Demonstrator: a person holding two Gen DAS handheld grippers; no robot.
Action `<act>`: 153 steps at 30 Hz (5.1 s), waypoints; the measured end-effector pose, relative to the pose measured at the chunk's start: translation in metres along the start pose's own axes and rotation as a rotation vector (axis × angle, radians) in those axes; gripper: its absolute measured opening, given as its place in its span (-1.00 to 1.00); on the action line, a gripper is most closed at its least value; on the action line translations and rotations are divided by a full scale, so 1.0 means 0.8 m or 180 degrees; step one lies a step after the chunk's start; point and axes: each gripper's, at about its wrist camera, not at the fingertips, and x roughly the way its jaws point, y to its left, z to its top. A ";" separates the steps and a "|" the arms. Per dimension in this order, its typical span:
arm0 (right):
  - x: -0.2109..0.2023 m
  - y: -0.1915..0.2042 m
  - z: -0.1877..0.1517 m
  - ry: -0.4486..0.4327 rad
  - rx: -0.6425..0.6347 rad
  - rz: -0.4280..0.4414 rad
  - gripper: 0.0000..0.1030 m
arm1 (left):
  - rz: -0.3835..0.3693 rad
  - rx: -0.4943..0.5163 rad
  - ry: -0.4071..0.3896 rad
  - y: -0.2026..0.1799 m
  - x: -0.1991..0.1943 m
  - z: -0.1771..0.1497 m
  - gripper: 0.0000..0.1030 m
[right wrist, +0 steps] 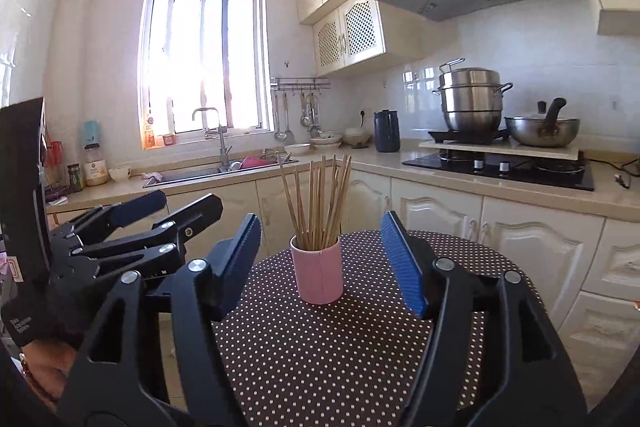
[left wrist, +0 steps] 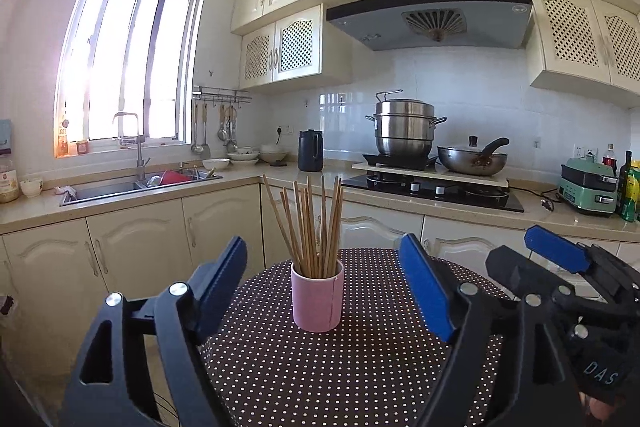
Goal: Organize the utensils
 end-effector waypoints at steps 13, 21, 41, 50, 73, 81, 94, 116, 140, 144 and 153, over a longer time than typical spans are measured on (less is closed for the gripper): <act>-0.104 0.029 -0.003 -0.0254 -0.0134 -0.0153 0.41 | 0.0138 0.0144 -0.0265 -0.027 -0.125 -0.002 0.57; -0.149 0.045 0.000 -0.0380 -0.0230 -0.0240 0.43 | 0.0150 0.0117 -0.0411 -0.029 -0.180 -0.002 0.57; -0.187 0.051 0.008 -0.0439 -0.0290 -0.0415 0.50 | 0.0162 0.0192 -0.0599 -0.047 -0.222 0.010 0.57; -0.189 0.051 0.007 -0.0422 -0.0300 -0.0443 0.50 | 0.0146 0.0201 -0.0601 -0.052 -0.221 0.010 0.57; -0.190 0.053 0.003 -0.0354 -0.0262 -0.0450 0.50 | 0.0153 0.0215 -0.0603 -0.051 -0.221 0.004 0.57; -0.190 0.052 0.003 -0.0330 -0.0252 -0.0455 0.50 | 0.0138 0.0206 -0.0582 -0.051 -0.218 0.003 0.57; -0.190 0.051 0.003 -0.0334 -0.0252 -0.0464 0.50 | 0.0135 0.0209 -0.0586 -0.054 -0.217 0.002 0.57; -0.191 0.049 0.006 -0.0325 -0.0253 -0.0465 0.51 | 0.0131 0.0214 -0.0591 -0.056 -0.215 0.003 0.57; -0.192 0.045 0.005 -0.0301 -0.0246 -0.0458 0.51 | 0.0138 0.0207 -0.0583 -0.052 -0.214 0.001 0.57; -0.192 0.044 0.005 -0.0299 -0.0245 -0.0460 0.51 | 0.0141 0.0214 -0.0582 -0.051 -0.215 -0.001 0.57; -0.192 0.043 0.004 -0.0295 -0.0238 -0.0456 0.52 | 0.0142 0.0210 -0.0578 -0.048 -0.215 -0.005 0.57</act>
